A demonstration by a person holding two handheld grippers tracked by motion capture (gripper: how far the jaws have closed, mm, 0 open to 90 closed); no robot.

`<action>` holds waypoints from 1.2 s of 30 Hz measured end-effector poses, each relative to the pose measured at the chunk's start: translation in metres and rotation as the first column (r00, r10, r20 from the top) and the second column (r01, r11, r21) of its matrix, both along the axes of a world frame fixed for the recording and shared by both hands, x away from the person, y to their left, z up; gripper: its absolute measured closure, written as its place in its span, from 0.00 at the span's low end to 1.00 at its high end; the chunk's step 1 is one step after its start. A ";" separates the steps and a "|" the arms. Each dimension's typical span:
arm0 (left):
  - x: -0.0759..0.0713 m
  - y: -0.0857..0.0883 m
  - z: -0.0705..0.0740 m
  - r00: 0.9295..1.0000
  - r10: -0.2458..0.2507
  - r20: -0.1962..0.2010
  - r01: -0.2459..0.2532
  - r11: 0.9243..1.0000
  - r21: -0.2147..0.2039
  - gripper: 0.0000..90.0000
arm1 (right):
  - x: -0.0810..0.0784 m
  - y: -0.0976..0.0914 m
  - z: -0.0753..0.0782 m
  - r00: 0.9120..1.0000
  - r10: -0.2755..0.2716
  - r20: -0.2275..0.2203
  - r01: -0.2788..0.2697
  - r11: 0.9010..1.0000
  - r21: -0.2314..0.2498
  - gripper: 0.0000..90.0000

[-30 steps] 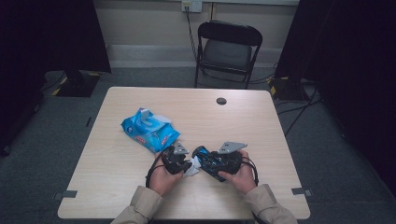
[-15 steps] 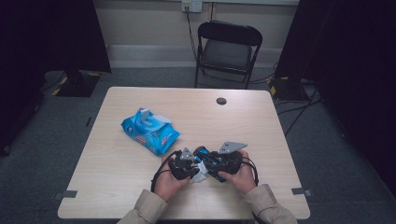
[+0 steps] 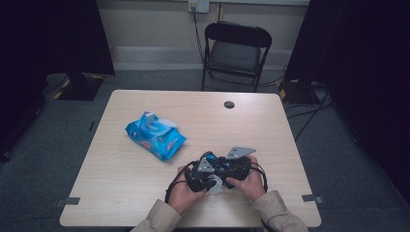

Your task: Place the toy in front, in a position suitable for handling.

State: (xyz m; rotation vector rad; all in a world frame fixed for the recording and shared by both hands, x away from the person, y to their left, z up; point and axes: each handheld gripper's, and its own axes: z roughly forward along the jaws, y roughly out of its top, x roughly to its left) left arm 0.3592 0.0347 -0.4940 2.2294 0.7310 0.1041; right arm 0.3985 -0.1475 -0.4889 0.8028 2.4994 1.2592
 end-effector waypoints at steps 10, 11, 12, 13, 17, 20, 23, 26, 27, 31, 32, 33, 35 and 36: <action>-0.005 -0.007 0.000 1.000 -0.021 -0.011 0.020 1.000 -0.009 0.96 | 0.000 0.000 0.000 1.000 0.000 0.000 0.000 1.000 -0.002 0.48; -0.006 -0.009 0.000 1.000 -0.023 -0.006 0.023 1.000 -0.005 0.96 | 0.000 0.000 0.000 1.000 0.001 0.000 -0.001 1.000 -0.002 0.48; -0.007 -0.010 0.000 1.000 -0.028 -0.006 0.028 1.000 -0.002 0.96 | 0.000 0.000 0.000 1.000 0.000 0.000 0.000 1.000 -0.002 0.48; -0.007 -0.010 0.000 1.000 -0.028 -0.006 0.028 1.000 -0.002 0.96 | 0.000 0.000 0.000 1.000 0.000 0.000 0.000 1.000 -0.002 0.48; -0.008 -0.011 0.000 1.000 -0.028 -0.006 0.028 1.000 -0.006 0.96 | 0.000 0.000 0.000 1.000 0.001 0.000 -0.001 1.000 -0.004 0.48; -0.008 -0.012 0.000 1.000 -0.026 -0.007 0.026 1.000 -0.009 0.96 | 0.000 0.000 0.000 1.000 0.001 0.000 -0.001 1.000 -0.004 0.48; -0.009 -0.013 0.000 0.999 -0.032 -0.008 0.032 0.999 -0.003 0.96 | 0.000 0.000 0.000 1.000 0.002 0.001 -0.002 1.000 -0.005 0.48; -0.011 -0.014 0.000 0.999 -0.034 -0.008 0.034 0.999 -0.009 0.96 | 0.000 0.000 0.000 1.000 0.003 0.003 -0.003 1.000 -0.006 0.48; -0.011 -0.014 0.000 0.999 -0.034 -0.008 0.034 0.999 -0.009 0.96 | 0.000 0.000 0.000 1.000 0.003 0.003 -0.003 1.000 -0.006 0.48; -0.015 -0.021 -0.001 0.998 -0.065 -0.014 0.065 0.998 -0.024 0.96 | 0.000 0.001 0.000 1.000 0.002 0.003 -0.002 1.000 -0.007 0.48; -0.015 -0.023 0.000 0.998 -0.067 -0.013 0.067 0.998 -0.013 0.96 | 0.000 0.001 0.000 1.000 0.002 0.002 -0.002 1.000 -0.008 0.48; -0.015 -0.023 0.000 0.998 -0.067 -0.013 0.067 0.998 -0.013 0.96 | 0.000 0.001 0.000 1.000 0.002 0.002 -0.002 1.000 -0.008 0.48; -0.015 -0.025 0.000 0.998 -0.067 -0.014 0.067 0.998 -0.012 0.96 | 0.000 0.000 0.000 1.000 0.003 0.002 -0.003 1.000 -0.006 0.48; -0.015 -0.025 0.001 0.997 -0.075 -0.026 0.075 0.997 -0.012 0.96 | 0.000 0.000 0.000 1.000 0.003 0.002 -0.003 1.000 -0.006 0.48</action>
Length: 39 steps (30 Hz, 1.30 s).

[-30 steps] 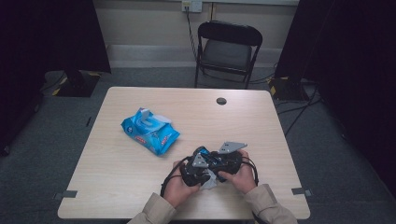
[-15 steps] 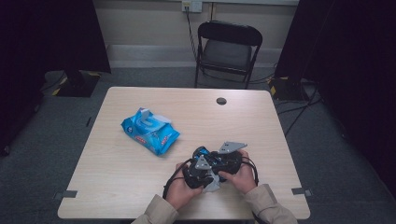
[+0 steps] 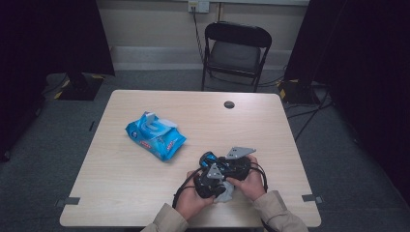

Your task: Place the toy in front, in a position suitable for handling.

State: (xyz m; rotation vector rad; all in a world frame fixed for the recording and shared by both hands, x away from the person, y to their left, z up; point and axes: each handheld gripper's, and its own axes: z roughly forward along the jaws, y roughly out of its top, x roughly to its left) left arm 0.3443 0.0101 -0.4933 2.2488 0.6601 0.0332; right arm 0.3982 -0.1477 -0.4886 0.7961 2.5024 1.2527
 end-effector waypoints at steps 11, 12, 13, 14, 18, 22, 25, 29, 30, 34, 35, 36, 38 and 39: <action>-0.008 -0.022 -0.002 0.998 -0.066 -0.004 0.066 0.996 -0.053 0.96 | 0.000 0.001 0.000 1.000 -0.001 0.001 0.001 1.000 0.003 0.48; -0.009 -0.022 -0.001 0.998 -0.065 -0.003 0.065 0.996 -0.056 0.96 | 0.000 0.001 0.000 1.000 -0.002 0.000 0.002 1.000 0.004 0.48; -0.009 -0.022 -0.001 0.998 -0.065 -0.003 0.065 0.996 -0.056 0.96 | 0.000 0.001 0.000 1.000 -0.002 0.000 0.002 1.000 0.004 0.48; -0.009 -0.022 0.001 0.998 -0.070 -0.002 0.070 0.996 -0.048 0.96 | 0.000 0.000 0.000 1.000 -0.002 0.000 0.002 1.000 0.005 0.48; -0.009 -0.016 0.004 0.997 -0.071 0.007 0.071 0.996 -0.048 0.96 | 0.001 0.000 -0.001 1.000 -0.002 0.000 0.002 1.000 0.008 0.48; -0.007 0.001 0.011 0.999 -0.046 0.006 0.047 0.998 -0.041 0.96 | 0.001 0.000 -0.001 1.000 -0.002 0.001 0.002 1.000 0.007 0.48; -0.005 0.011 0.014 0.999 -0.037 0.010 0.037 0.999 -0.038 0.96 | 0.000 0.000 -0.001 1.000 -0.002 -0.001 0.002 1.000 0.010 0.48; -0.002 0.036 0.021 1.000 0.017 0.022 -0.017 0.999 -0.038 0.96 | 0.001 0.000 -0.001 1.000 -0.002 0.001 0.002 1.000 0.010 0.48; 0.000 0.045 0.023 0.999 0.035 0.027 -0.034 0.999 -0.039 0.96 | 0.001 0.000 -0.001 1.000 -0.003 0.000 0.003 1.000 0.011 0.48; 0.008 0.076 0.031 0.993 0.112 0.038 -0.110 0.993 -0.047 0.96 | 0.001 0.000 -0.001 1.000 -0.002 0.003 0.002 1.000 0.009 0.48; 0.008 0.076 0.031 0.993 0.112 0.038 -0.110 0.993 -0.047 0.96 | 0.001 0.000 -0.001 1.000 -0.002 0.003 0.002 1.000 0.009 0.48; 0.012 0.089 0.034 0.989 0.142 0.044 -0.140 0.989 -0.054 0.96 | 0.001 0.001 -0.001 1.000 -0.003 0.003 0.003 1.000 0.011 0.48; 0.015 0.095 0.036 0.985 0.162 0.050 -0.160 0.986 -0.051 0.96 | 0.000 0.001 -0.001 1.000 -0.002 0.003 0.002 1.000 0.010 0.48; 0.016 0.099 0.036 0.983 0.177 0.050 -0.174 0.983 -0.059 0.96 | 0.000 0.001 -0.001 1.000 -0.002 0.003 0.002 1.000 0.010 0.48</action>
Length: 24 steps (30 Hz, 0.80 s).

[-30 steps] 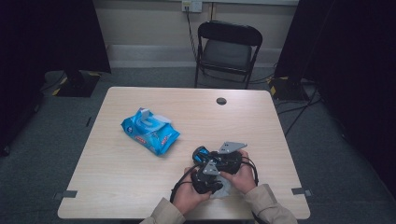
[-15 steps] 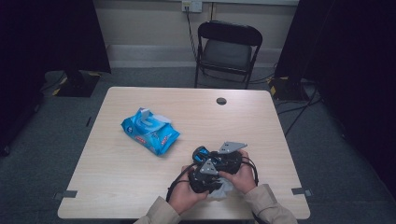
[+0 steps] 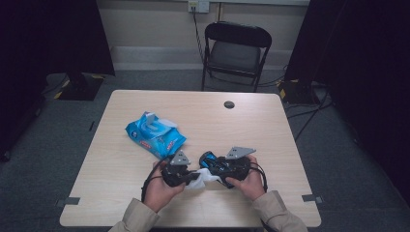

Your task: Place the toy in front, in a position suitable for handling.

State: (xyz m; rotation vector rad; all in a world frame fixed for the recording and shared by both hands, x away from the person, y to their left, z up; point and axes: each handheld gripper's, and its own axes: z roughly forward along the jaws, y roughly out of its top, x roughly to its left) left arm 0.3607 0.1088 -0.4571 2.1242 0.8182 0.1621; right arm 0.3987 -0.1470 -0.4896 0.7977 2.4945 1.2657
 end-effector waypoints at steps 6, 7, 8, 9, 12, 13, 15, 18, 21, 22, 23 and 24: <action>0.016 0.022 -0.003 0.996 0.091 0.017 -0.091 0.995 0.027 0.96 | 0.000 0.000 0.000 1.000 0.001 0.001 -0.001 1.000 0.001 0.48; 0.018 0.023 -0.004 0.995 0.102 0.016 -0.103 0.994 0.034 0.96 | 0.000 0.000 0.000 1.000 0.001 0.002 -0.001 1.000 0.002 0.48; 0.018 0.023 -0.004 0.995 0.102 0.016 -0.103 0.994 0.034 0.96 | 0.000 0.000 0.000 1.000 0.001 0.002 -0.001 1.000 0.002 0.48; 0.023 0.027 -0.008 0.991 0.134 0.023 -0.135 0.990 0.040 0.96 | 0.000 0.000 0.000 1.000 0.001 0.003 -0.001 1.000 0.002 0.48; 0.027 0.029 -0.010 0.988 0.155 0.016 -0.156 0.987 0.033 0.96 | 0.000 0.000 0.000 1.000 0.001 0.002 -0.001 1.000 0.003 0.48; 0.028 0.029 -0.012 0.986 0.166 0.014 -0.167 0.986 0.031 0.96 | 0.000 0.000 0.000 1.000 0.001 0.003 -0.001 1.000 0.003 0.48; 0.030 0.028 -0.015 0.985 0.175 0.008 -0.175 0.984 0.035 0.96 | 0.000 0.000 0.000 1.000 0.001 0.003 -0.001 1.000 0.004 0.48; 0.034 0.022 -0.021 0.985 0.173 -0.002 -0.172 0.984 0.039 0.96 | 0.000 0.000 -0.001 1.000 0.002 0.003 -0.002 1.000 0.004 0.48; 0.037 0.012 -0.027 0.986 0.168 -0.012 -0.168 0.985 0.029 0.96 | 0.000 0.000 0.000 1.000 0.001 0.003 -0.001 1.000 0.003 0.48; 0.037 0.010 -0.027 0.986 0.166 -0.012 -0.166 0.986 0.031 0.96 | 0.000 0.000 0.000 1.000 0.001 0.003 -0.001 1.000 0.003 0.48; 0.039 0.004 -0.029 0.988 0.152 -0.020 -0.152 0.988 0.034 0.96 | 0.000 0.000 -0.001 1.000 0.002 0.004 -0.002 1.000 0.004 0.48; 0.039 0.004 -0.029 0.988 0.152 -0.020 -0.152 0.988 0.034 0.96 | 0.000 0.000 -0.001 1.000 0.002 0.004 -0.002 1.000 0.004 0.48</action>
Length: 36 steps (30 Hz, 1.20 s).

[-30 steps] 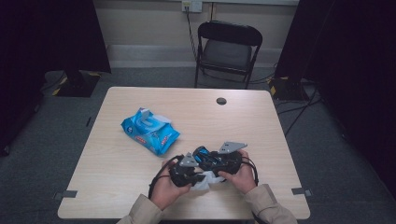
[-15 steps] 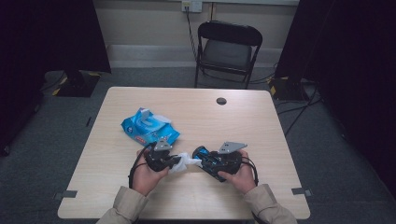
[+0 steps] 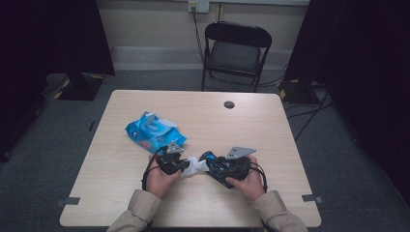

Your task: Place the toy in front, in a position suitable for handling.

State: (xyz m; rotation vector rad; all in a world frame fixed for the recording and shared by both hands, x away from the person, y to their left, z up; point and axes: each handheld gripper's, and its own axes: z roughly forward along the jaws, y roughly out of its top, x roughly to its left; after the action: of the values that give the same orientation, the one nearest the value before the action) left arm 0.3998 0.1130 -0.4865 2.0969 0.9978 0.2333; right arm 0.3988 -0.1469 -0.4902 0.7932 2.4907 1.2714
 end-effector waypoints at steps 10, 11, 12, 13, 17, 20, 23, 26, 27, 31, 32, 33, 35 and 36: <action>-0.003 -0.020 -0.004 0.999 -0.039 -0.005 0.040 0.999 0.015 0.96 | 0.000 0.000 0.000 1.000 0.000 0.000 0.000 1.000 0.004 0.48; -0.004 -0.021 -0.004 0.999 -0.044 -0.010 0.044 0.999 0.010 0.96 | 0.000 0.000 0.000 1.000 -0.001 0.000 0.001 1.000 0.004 0.48; -0.004 -0.021 -0.004 0.999 -0.044 -0.010 0.044 0.999 0.010 0.96 | 0.000 0.000 0.000 1.000 -0.001 0.000 0.001 1.000 0.004 0.48; -0.006 -0.021 -0.004 0.999 -0.051 -0.006 0.051 0.999 0.015 0.96 | 0.000 0.000 0.000 1.000 -0.001 0.000 0.001 1.000 0.003 0.48; -0.009 -0.021 -0.004 0.998 -0.059 -0.008 0.060 0.998 0.014 0.96 | 0.000 0.000 0.000 1.000 -0.001 0.000 0.001 1.000 0.002 0.48; -0.013 -0.024 -0.003 0.998 -0.067 -0.009 0.067 0.998 0.015 0.96 | 0.000 0.000 0.000 1.000 -0.001 0.001 0.001 1.000 0.001 0.48; -0.018 -0.028 -0.004 0.996 -0.086 -0.015 0.086 0.996 0.011 0.96 | 0.000 0.000 0.000 1.000 -0.001 0.001 0.001 1.000 0.002 0.48; -0.021 -0.031 -0.004 0.994 -0.109 -0.020 0.109 0.994 0.010 0.96 | 0.000 0.000 0.000 1.000 -0.001 0.002 0.001 1.000 0.002 0.48; -0.023 -0.037 -0.005 0.993 -0.119 -0.014 0.119 0.993 0.010 0.96 | 0.000 0.000 -0.001 1.000 -0.002 0.003 0.002 1.000 0.004 0.48; -0.026 -0.043 -0.005 0.990 -0.141 -0.014 0.141 0.990 0.017 0.96 | 0.000 0.000 0.000 1.000 -0.002 0.003 0.002 1.000 0.002 0.48; -0.027 -0.045 -0.005 0.989 -0.144 -0.016 0.144 0.989 0.013 0.96 | 0.000 0.000 0.000 1.000 -0.002 0.003 0.002 1.000 0.002 0.48; -0.028 -0.047 -0.005 0.988 -0.152 -0.016 0.152 0.988 0.018 0.96 | 0.000 0.000 0.000 1.000 -0.002 0.003 0.002 1.000 0.002 0.48; -0.030 -0.050 -0.006 0.987 -0.159 -0.013 0.159 0.987 0.013 0.96 | 0.000 0.000 0.000 1.000 -0.002 0.003 0.002 1.000 0.003 0.48; -0.030 -0.051 -0.006 0.987 -0.160 -0.010 0.161 0.987 0.011 0.96 | 0.000 0.000 0.000 1.000 -0.001 0.004 0.001 1.000 0.003 0.48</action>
State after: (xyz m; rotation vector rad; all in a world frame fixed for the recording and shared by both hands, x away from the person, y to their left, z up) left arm 0.3694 0.0622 -0.4926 2.1781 0.8293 0.1484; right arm 0.3988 -0.1467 -0.4907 0.7918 2.4860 1.2748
